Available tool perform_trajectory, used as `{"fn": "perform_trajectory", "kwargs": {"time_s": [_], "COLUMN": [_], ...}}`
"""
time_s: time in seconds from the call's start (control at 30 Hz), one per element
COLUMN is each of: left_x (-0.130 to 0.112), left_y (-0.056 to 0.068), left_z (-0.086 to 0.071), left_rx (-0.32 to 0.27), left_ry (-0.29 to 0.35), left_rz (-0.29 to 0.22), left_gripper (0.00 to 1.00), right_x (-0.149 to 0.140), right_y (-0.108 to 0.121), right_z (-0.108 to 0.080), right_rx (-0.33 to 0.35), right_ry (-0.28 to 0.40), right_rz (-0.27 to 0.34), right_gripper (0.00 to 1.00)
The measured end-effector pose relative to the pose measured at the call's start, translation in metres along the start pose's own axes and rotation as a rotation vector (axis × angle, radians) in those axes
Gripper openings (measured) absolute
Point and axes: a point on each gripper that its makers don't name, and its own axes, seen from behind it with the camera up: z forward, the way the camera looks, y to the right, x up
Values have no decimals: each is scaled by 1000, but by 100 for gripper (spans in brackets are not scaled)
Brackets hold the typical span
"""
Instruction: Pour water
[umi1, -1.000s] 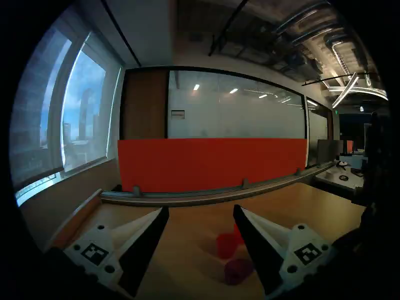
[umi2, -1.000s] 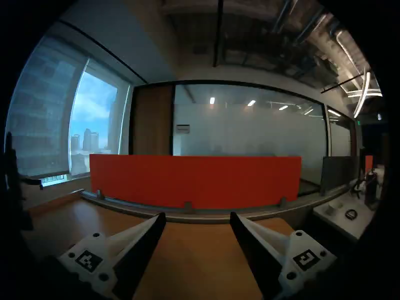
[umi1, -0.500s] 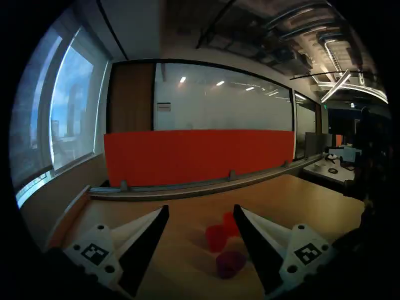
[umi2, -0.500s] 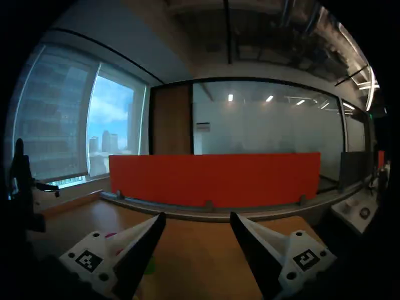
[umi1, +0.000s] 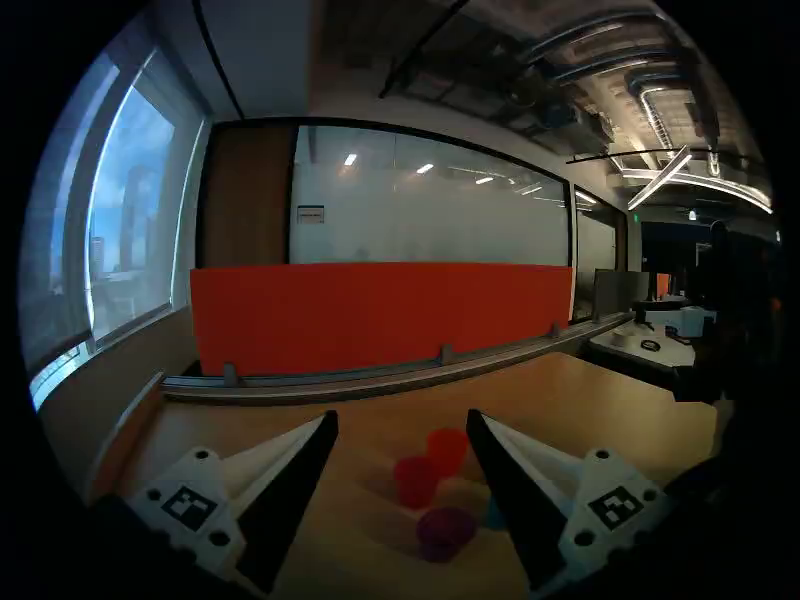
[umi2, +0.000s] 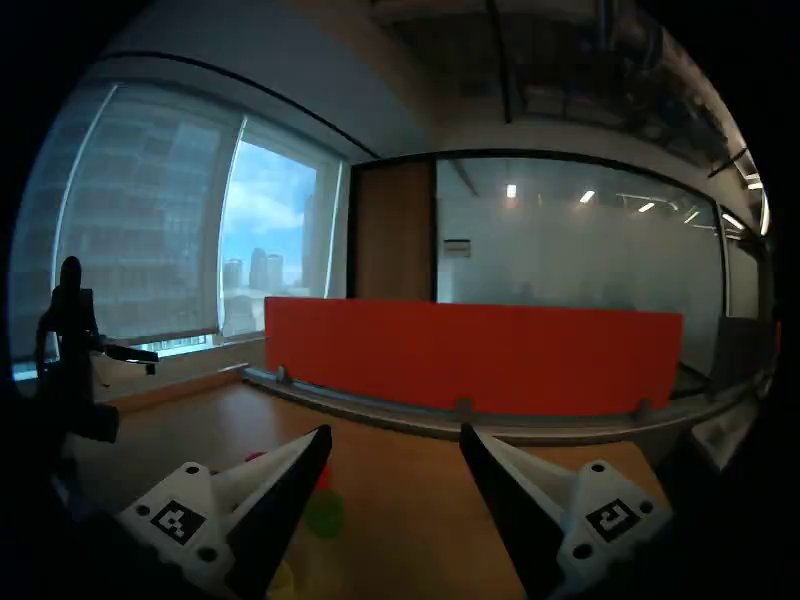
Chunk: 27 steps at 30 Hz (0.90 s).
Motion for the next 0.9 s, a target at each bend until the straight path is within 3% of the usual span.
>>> {"fn": "perform_trajectory", "kwargs": {"time_s": [0.47,0.6,0.9], "left_x": [-3,-1,5], "left_y": [12,18,25], "left_z": [7,9,10], "left_rx": [-68,-98,-139], "left_ry": [-13,-10,10], "left_rz": [-3,3,20], "left_gripper": [96,96,96], "right_x": [-4,-6,-2], "right_y": [-24,-39,-56], "right_z": [8,9,11], "right_rx": [117,178,279], "right_ry": [-34,-39,-33], "right_rz": [-4,-16,29], "right_gripper": [99,99,99]}}
